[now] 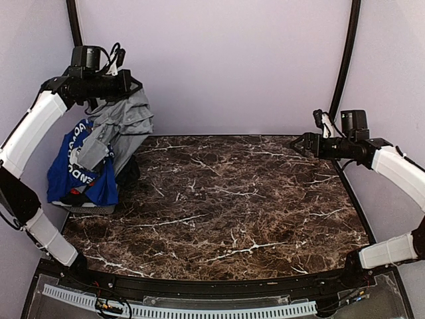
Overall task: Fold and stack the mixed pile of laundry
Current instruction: Place the crumpled shirt at the center of the board.
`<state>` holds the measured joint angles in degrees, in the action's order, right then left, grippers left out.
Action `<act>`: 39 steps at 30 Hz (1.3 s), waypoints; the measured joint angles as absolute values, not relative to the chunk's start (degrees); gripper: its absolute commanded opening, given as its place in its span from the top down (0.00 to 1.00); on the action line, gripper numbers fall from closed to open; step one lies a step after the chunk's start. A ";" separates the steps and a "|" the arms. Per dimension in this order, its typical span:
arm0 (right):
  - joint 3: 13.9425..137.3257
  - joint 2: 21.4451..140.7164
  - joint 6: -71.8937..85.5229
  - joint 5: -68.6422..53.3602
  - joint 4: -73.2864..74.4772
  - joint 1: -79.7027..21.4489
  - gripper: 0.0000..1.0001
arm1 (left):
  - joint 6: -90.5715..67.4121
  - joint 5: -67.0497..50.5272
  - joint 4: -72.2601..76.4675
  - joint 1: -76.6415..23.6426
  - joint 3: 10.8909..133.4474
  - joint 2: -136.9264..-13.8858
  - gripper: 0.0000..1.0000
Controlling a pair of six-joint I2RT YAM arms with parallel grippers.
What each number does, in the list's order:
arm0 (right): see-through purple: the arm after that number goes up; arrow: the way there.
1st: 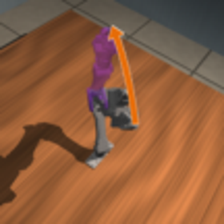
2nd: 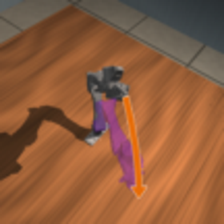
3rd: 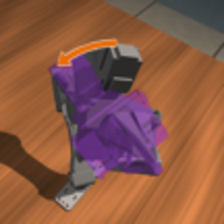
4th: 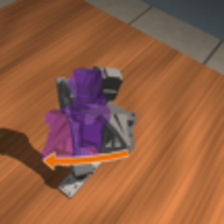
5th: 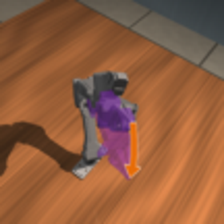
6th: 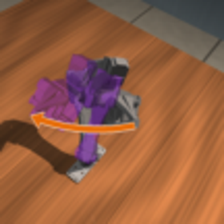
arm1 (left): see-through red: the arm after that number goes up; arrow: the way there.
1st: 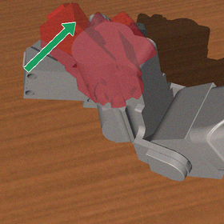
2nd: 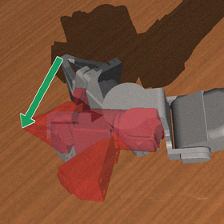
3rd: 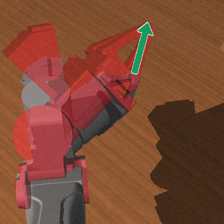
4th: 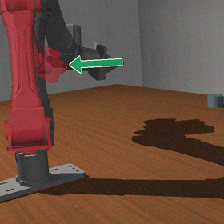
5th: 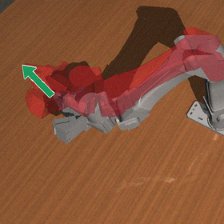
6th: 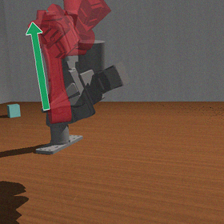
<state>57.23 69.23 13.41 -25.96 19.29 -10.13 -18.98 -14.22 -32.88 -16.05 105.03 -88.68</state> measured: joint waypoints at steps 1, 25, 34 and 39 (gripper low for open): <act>57.47 69.23 13.47 -25.98 19.27 -10.13 0.02 | -18.52 -15.25 -33.12 -18.22 108.95 -91.02 1.00; 60.36 68.73 13.61 -24.71 21.06 -10.13 0.02 | -12.56 -28.40 -31.14 -42.11 132.07 -115.50 0.11; 59.66 68.79 13.58 -24.95 21.02 -10.33 0.02 | -15.27 -12.38 -36.62 -35.68 106.56 -111.61 0.03; 56.99 68.95 13.61 -25.34 20.99 -12.08 0.02 | -17.39 -4.21 -37.06 -33.17 92.92 -105.71 0.08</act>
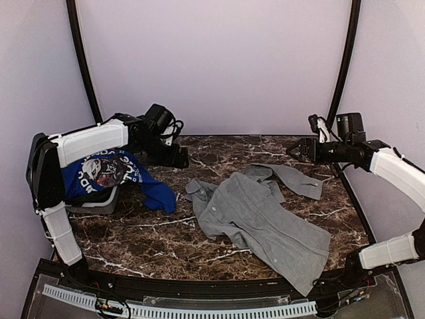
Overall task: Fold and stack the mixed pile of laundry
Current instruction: Place the crumpled shirt at the center of the board, then move the crumpled T-shirt to the bin.
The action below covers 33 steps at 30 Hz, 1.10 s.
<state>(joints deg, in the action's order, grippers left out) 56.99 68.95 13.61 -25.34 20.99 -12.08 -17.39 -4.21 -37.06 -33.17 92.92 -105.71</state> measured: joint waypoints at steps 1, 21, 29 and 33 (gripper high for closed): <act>56.27 69.04 13.61 -25.50 21.02 -12.47 0.02 | -17.82 -2.24 -37.41 -33.32 90.50 -104.79 0.08; 51.81 69.67 15.16 -25.67 20.99 -14.66 0.02 | -27.66 11.38 -36.29 -33.58 78.06 -113.60 0.92; 51.68 70.91 15.27 -25.76 20.84 -14.90 0.04 | -29.21 10.76 -35.40 -29.56 75.50 -104.62 1.00; 51.68 72.58 15.25 -25.78 20.78 -15.92 0.04 | -29.47 10.94 -36.10 -25.30 77.91 -90.89 1.00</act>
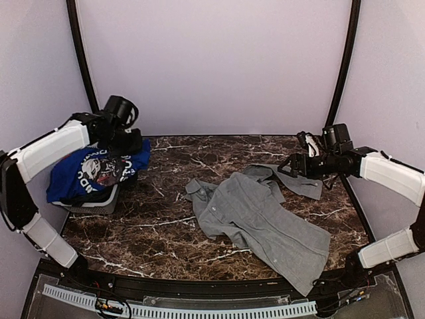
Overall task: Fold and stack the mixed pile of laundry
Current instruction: Move the crumpled T-shirt to the bin, then pick up the crumpled shirt from the center of the board.
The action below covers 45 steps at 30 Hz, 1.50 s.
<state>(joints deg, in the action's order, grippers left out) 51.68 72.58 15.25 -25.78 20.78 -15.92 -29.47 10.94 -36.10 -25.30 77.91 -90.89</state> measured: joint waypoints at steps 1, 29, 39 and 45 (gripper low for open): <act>51.68 72.90 15.25 -25.78 20.82 -16.38 0.04 | -29.67 11.29 -36.14 -22.85 79.22 -87.26 1.00; 66.41 96.51 13.26 -6.90 25.74 -17.93 0.08 | -16.51 3.07 -33.32 -20.47 85.82 -86.65 0.01; 74.72 108.99 11.14 -7.22 26.26 -17.89 0.57 | -10.13 -6.42 -28.69 -30.79 93.97 -108.03 0.04; 82.91 115.26 9.32 -4.43 28.69 -17.85 1.00 | -9.69 -9.72 -26.02 -33.58 96.27 -113.54 0.05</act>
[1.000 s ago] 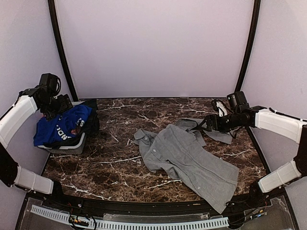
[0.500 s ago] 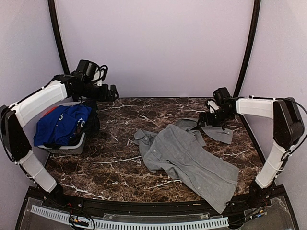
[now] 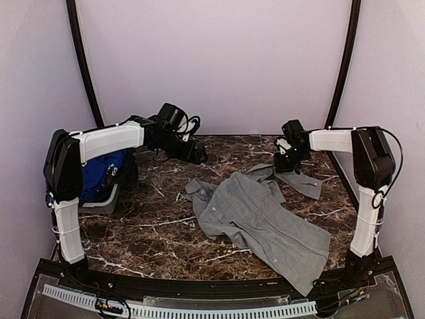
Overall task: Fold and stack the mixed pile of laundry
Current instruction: Pick up the crumpled shirt from the center of the board, then pass from the right arm to the left, then pick up the crumpled shirt from the center of the board.
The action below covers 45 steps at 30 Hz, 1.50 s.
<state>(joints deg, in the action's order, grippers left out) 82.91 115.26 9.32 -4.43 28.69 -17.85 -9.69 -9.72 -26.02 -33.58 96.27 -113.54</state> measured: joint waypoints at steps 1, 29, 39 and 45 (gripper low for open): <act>83.20 115.28 9.28 -4.23 28.75 -17.82 1.00 | -9.65 -10.00 -25.58 -33.67 96.38 -113.89 0.05; 98.52 96.27 9.34 -25.43 32.86 -32.42 1.00 | -5.41 -16.23 -7.11 -43.24 106.65 -120.36 0.52; 90.96 87.09 12.03 -29.10 30.17 -32.97 0.30 | -10.92 -18.15 -6.70 -40.40 111.07 -120.29 1.00; 77.17 78.11 12.62 -24.73 28.64 -28.99 0.25 | -12.23 -20.43 -7.99 -34.26 112.79 -119.04 1.00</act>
